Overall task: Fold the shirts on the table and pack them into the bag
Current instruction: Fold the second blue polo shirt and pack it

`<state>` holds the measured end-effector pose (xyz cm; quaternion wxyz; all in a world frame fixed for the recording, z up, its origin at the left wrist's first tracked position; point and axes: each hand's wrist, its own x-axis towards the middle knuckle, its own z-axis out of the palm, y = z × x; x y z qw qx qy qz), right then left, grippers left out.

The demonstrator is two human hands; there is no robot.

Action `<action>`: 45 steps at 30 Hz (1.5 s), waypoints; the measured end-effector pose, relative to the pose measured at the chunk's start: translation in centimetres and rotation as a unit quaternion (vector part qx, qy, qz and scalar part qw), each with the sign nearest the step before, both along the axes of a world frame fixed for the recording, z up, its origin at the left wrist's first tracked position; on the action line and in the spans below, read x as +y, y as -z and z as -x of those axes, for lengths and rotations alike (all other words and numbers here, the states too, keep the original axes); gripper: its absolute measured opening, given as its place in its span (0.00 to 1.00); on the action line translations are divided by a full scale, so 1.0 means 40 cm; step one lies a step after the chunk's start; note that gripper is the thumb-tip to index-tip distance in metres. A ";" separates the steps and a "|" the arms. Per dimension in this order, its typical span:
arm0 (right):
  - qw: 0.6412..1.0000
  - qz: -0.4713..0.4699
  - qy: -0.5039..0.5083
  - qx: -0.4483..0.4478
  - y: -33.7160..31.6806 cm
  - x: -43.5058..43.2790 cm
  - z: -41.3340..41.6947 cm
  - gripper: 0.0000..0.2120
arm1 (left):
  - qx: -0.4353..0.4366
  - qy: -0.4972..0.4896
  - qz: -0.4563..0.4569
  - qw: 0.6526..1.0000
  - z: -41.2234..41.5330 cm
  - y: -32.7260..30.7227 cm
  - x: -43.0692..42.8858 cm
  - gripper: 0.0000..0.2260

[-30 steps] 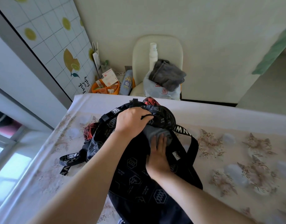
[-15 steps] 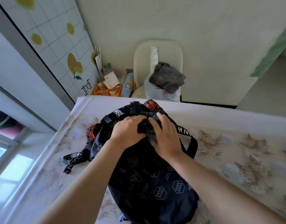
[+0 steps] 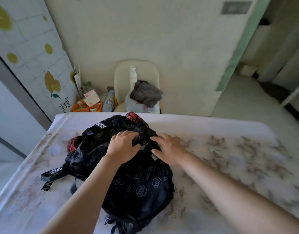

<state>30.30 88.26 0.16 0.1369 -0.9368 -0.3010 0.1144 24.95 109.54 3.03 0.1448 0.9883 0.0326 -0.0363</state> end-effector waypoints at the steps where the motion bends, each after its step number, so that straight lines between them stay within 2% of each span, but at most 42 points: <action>1: 0.999 -0.013 0.027 0.011 -0.023 -0.056 0.030 0.27 | -0.004 0.009 0.034 0.999 -0.004 -0.005 -0.057 0.23; 4: 0.991 -0.018 0.121 0.050 -0.071 -0.258 0.110 0.24 | 0.052 0.071 0.095 0.992 -0.014 -0.009 -0.257 0.20; 7: 0.968 -0.019 0.233 0.094 -0.086 -0.492 0.188 0.24 | 0.135 0.130 0.181 0.965 0.007 -0.018 -0.490 0.18; 10: 0.945 -0.006 0.313 0.096 -0.086 -0.739 0.278 0.22 | 0.144 0.174 0.228 0.947 0.044 -0.012 -0.732 0.11; 12: 0.925 -0.016 0.364 0.108 -0.077 -0.912 0.359 0.17 | 0.159 0.197 0.238 0.938 0.074 -0.002 -0.902 0.11; 16: 0.885 -0.026 0.454 0.102 -0.023 -1.257 0.519 0.14 | 0.204 0.262 0.234 0.914 0.138 0.044 -1.260 0.11; 20: 0.838 -0.023 0.533 0.114 0.060 -1.614 0.709 0.12 | 0.231 0.353 0.192 0.886 0.246 0.095 -1.660 0.12; 26: 0.811 0.032 0.582 0.049 0.074 -2.008 0.997 0.12 | 0.294 0.458 0.144 0.827 0.429 0.118 -2.166 0.13; 28: 0.789 0.102 0.604 0.045 0.076 -2.107 1.076 0.16 | 0.296 0.505 0.114 0.802 0.490 0.123 -2.291 0.14; 31: 0.732 0.172 0.658 0.037 0.077 -2.211 1.186 0.31 | 0.323 0.544 0.074 0.771 0.577 0.142 -2.451 0.15; 34: 0.651 0.124 0.744 0.086 0.114 -2.288 1.295 0.40 | 0.344 0.582 0.068 0.733 0.675 0.163 -2.574 0.20; 36: 0.621 0.024 0.774 0.123 0.148 -2.318 1.351 0.41 | 0.334 0.628 0.062 0.700 0.749 0.171 -2.633 0.25; 38: 0.617 -0.052 0.778 0.103 0.174 -2.326 1.385 0.38 | 0.328 0.659 0.052 0.675 0.822 0.186 -2.675 0.28; 41: 0.626 -0.070 0.775 0.046 0.201 -2.323 1.403 0.33 | 0.316 0.685 0.023 0.656 0.903 0.241 -2.704 0.29; 43: 0.629 -0.082 0.772 0.027 0.210 -2.320 1.411 0.33 | 0.286 0.691 0.035 0.663 0.931 0.282 -2.705 0.23; 45: 0.626 -0.091 0.774 0.033 0.206 -2.321 1.418 0.34 | 0.271 0.677 0.094 0.678 0.938 0.314 -2.706 0.13</action>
